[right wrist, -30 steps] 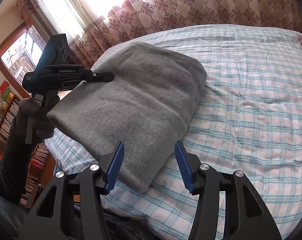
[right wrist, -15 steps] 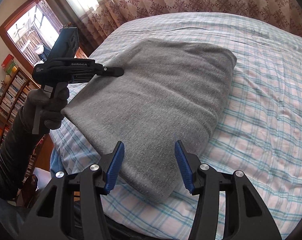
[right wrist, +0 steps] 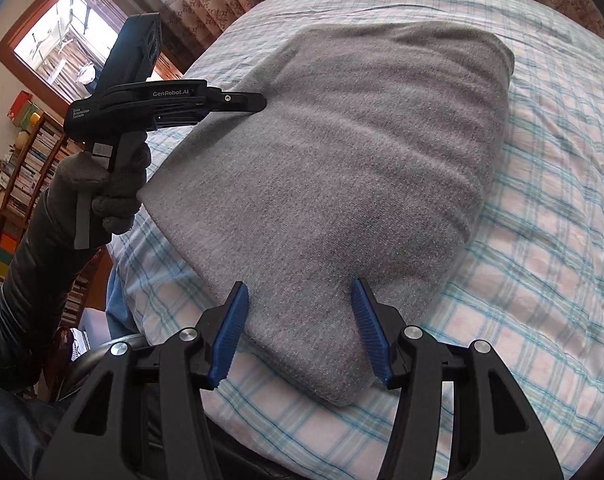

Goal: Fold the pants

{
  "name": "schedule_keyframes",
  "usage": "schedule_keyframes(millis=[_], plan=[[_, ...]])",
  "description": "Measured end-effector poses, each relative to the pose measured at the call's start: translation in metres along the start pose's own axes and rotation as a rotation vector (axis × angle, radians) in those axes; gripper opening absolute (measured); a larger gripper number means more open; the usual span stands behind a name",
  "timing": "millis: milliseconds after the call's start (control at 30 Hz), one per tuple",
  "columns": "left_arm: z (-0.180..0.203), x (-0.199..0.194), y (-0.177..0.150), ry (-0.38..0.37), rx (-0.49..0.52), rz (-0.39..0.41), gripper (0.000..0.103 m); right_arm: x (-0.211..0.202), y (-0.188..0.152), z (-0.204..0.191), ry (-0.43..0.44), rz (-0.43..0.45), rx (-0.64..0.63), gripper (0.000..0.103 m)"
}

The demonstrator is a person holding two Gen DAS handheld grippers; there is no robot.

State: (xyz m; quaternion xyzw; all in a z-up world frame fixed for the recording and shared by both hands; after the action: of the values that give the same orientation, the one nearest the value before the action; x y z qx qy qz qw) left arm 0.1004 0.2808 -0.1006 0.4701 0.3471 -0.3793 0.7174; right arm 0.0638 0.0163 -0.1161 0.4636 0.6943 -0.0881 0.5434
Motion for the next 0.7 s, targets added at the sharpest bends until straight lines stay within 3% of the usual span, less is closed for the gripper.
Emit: schedule_keyframes(millis=[67, 200, 333, 500, 700], plan=[[0.002, -0.009, 0.003, 0.113, 0.046, 0.027, 0.063, 0.000, -0.002, 0.002, 0.011, 0.003, 0.011, 0.055], [0.020, -0.033, 0.003, 0.179, 0.096, 0.084, 0.063, -0.002, -0.004, 0.003, 0.023, 0.011, 0.022, 0.055], [0.054, -0.054, -0.011, 0.158, 0.162, 0.116, 0.063, -0.009, -0.002, 0.006, 0.033, 0.030, 0.019, 0.055], [0.106, -0.049, -0.047, 0.079, 0.258, 0.062, 0.063, -0.030, 0.006, 0.019, 0.053, 0.097, 0.048, 0.054], [0.157, -0.031, -0.082, 0.029, 0.376, 0.007, 0.063, -0.061, 0.031, 0.065, -0.033, 0.202, 0.153, 0.054]])
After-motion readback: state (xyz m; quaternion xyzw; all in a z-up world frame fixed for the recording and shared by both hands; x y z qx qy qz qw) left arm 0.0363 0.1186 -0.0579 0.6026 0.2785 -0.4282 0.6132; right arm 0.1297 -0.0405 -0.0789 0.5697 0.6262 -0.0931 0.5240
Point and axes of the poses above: each gripper's, at about its wrist camera, not at the fingertips, and x roughly the way its jaws point, z to its right, y to its top, the point moved 5 cm from there along x, roughly the way its jaws point, and after that the axes turned 2 degrees about -z, right-handed, at the moved point
